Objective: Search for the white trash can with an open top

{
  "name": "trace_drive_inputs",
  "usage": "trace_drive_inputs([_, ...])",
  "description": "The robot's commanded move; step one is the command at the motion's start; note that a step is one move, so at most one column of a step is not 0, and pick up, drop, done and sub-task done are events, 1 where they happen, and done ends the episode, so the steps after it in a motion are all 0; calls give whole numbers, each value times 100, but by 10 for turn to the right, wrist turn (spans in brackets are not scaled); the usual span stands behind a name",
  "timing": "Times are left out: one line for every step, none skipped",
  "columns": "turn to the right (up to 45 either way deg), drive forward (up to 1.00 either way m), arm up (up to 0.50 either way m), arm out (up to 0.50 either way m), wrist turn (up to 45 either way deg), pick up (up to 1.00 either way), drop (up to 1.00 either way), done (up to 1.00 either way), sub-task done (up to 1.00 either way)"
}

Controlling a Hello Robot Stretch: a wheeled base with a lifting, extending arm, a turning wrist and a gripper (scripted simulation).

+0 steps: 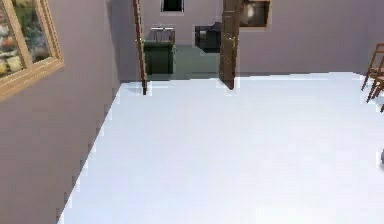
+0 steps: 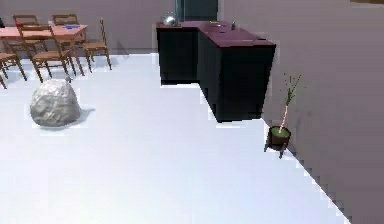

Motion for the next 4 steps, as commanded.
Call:
trace_drive_inputs([0, 100, 0, 0, 0, 0, 0, 0, 0])
trace_drive_inputs([0, 100, 0, 0, 0, 0, 0, 0, 0])
trace_drive_inputs([0, 100, 0, 0, 0, 0, 0, 0, 0])
trace_drive_inputs([0, 100, 0, 0, 0, 0, 0, 0, 0])
